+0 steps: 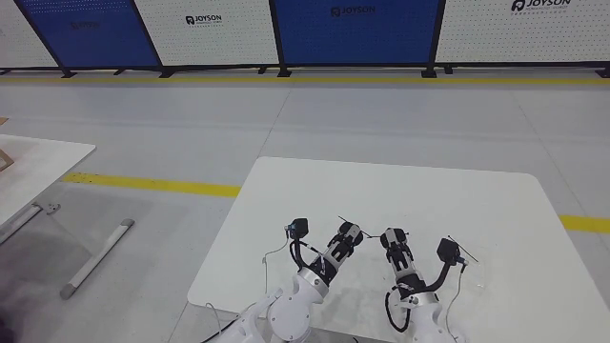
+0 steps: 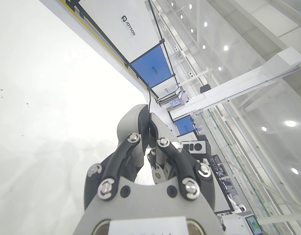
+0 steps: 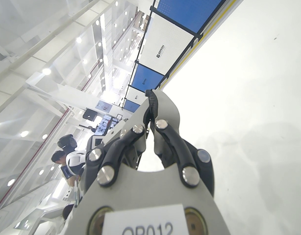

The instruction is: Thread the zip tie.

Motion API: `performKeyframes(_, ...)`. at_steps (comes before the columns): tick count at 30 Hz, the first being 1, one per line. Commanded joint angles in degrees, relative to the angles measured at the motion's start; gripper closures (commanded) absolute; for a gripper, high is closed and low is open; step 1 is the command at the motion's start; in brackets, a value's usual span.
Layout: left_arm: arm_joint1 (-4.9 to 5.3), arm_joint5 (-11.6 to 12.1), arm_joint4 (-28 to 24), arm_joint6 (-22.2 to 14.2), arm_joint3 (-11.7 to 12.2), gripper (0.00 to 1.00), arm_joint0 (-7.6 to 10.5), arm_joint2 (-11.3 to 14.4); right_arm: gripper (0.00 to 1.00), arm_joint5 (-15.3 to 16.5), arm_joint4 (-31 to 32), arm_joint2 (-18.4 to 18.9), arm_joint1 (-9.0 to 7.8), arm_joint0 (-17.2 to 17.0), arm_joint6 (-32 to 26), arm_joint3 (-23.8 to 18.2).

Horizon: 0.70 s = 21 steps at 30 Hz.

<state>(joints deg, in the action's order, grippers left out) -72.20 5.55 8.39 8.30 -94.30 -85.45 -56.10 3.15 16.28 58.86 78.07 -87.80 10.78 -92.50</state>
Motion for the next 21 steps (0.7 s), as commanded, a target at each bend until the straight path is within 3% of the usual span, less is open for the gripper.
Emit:
performKeyframes(1, 0.0, 0.0, 0.0, 0.0, 0.0, 1.0, 0.0, 0.0, 1.0, 0.4, 0.1, 0.5, -0.06, -0.6, 0.1, -0.5)
performKeyframes(10, 0.0, 0.0, 0.0, 0.0, 0.0, 1.0, 0.0, 0.0, 1.0, 0.4, 0.6, 2.1, -0.15, -2.3, -0.4, -1.8)
performKeyframes(21, 0.0, 0.0, 0.0, 0.0, 0.0, 1.0, 0.0, 0.0, 1.0, -0.3, 0.8, 1.7, 0.31, -1.4, -1.3, -0.9)
